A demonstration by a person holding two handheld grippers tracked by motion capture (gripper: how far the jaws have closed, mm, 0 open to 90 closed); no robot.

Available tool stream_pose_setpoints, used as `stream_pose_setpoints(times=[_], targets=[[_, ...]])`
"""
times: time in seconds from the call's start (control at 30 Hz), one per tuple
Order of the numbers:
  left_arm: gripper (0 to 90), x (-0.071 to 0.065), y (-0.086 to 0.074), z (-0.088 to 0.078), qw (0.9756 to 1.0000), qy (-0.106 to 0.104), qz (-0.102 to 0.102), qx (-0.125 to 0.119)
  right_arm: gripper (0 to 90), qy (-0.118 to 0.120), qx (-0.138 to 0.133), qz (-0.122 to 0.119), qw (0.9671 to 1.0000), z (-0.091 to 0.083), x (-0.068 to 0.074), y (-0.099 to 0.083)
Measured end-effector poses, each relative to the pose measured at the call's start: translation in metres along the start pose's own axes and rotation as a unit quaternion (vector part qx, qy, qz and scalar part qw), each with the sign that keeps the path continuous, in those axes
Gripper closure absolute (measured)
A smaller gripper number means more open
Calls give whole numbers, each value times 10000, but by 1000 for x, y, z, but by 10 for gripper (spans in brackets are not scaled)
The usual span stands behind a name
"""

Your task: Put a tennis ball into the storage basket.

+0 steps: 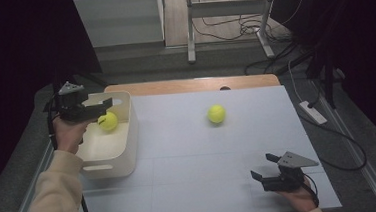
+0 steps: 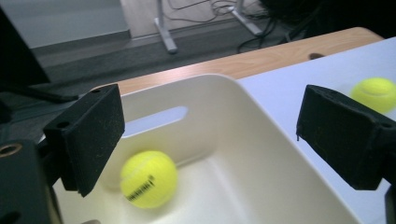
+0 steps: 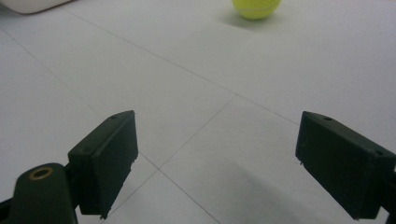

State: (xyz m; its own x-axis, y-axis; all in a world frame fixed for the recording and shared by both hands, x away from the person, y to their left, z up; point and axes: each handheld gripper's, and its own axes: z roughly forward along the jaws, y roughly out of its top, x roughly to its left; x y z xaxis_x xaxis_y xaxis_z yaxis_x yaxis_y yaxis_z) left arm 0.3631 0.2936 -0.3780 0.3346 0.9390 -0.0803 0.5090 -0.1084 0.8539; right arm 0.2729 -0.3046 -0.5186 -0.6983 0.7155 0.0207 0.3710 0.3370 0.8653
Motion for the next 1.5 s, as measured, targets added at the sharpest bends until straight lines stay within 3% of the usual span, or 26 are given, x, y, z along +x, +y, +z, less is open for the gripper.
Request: stream_pose_setpoints(times=[0.1,0.53,0.73,0.83,1.23,1.5], targets=[[88,-6,-2,-5,9997,-204,-13,-143,133,-2,-5,1,10000,0,0,0],[93,-23,-6,-13,9977,-617,149,-259,133,25,-35,26,10000,1,-1,1],[94,-34,-5,-19,9949,-882,302,-382,133,-19,-25,52,10000,1,0,2],[94,-38,-6,-20,9933,-1029,283,-445,133,-40,-42,73,10000,2,0,2],[99,-51,-8,-16,9912,-1202,323,-441,133,-83,-51,104,9999,2,2,2],[101,-64,-6,-15,9886,-1368,418,-465,133,-76,-60,92,9999,2,1,1]])
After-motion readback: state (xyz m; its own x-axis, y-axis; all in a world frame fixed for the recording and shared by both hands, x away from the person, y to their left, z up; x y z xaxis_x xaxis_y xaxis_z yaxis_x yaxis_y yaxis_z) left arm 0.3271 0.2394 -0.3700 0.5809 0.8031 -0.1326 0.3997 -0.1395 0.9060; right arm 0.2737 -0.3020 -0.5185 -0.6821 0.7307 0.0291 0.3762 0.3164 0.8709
